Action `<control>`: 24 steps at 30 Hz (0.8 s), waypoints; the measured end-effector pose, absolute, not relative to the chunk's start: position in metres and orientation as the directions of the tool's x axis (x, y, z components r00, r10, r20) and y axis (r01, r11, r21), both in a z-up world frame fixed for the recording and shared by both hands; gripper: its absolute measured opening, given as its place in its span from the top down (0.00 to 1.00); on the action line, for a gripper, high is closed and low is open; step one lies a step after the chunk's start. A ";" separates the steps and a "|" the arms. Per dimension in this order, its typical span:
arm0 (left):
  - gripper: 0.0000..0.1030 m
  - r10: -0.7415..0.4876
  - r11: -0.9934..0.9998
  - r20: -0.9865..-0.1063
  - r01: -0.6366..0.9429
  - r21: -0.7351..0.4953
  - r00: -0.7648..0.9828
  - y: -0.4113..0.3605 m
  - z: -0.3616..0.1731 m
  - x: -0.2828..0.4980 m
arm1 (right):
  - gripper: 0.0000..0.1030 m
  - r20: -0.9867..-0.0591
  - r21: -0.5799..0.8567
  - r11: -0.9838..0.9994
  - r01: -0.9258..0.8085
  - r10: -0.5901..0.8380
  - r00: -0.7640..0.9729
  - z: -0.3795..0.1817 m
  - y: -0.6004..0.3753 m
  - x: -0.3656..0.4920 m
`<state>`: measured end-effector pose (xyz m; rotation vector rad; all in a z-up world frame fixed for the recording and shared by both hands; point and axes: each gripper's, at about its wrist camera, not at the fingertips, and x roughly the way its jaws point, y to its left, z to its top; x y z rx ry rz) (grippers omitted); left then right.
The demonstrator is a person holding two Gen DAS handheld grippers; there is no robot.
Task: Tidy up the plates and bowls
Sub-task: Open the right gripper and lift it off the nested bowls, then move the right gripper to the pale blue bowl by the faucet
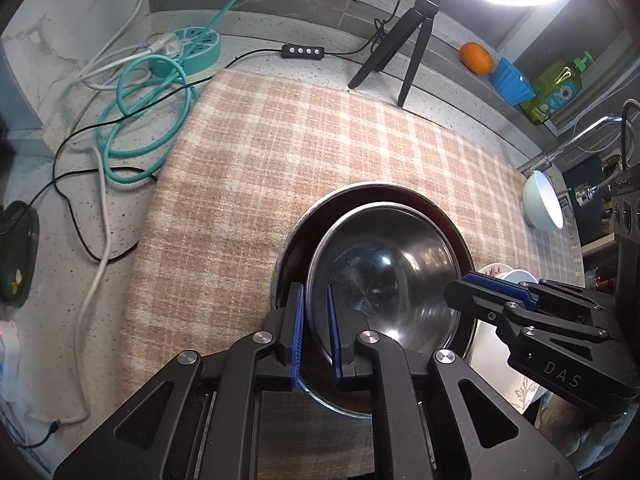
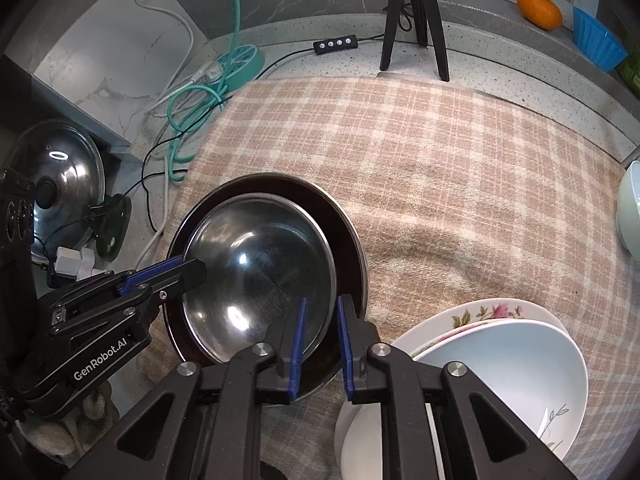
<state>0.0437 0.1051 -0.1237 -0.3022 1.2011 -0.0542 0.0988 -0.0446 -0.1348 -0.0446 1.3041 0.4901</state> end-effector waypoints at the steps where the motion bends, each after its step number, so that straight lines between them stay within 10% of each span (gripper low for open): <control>1: 0.90 -0.201 0.958 -0.909 -0.118 -0.260 0.366 0.105 -0.123 0.044 | 0.84 -0.927 0.241 0.895 -0.375 0.327 0.183 -0.132 -0.045 0.099; 24: 0.90 -0.234 0.944 -0.846 -0.098 -0.316 0.480 0.084 -0.068 0.036 | 0.82 -0.853 0.268 0.896 -0.356 0.392 0.346 -0.072 -0.111 0.073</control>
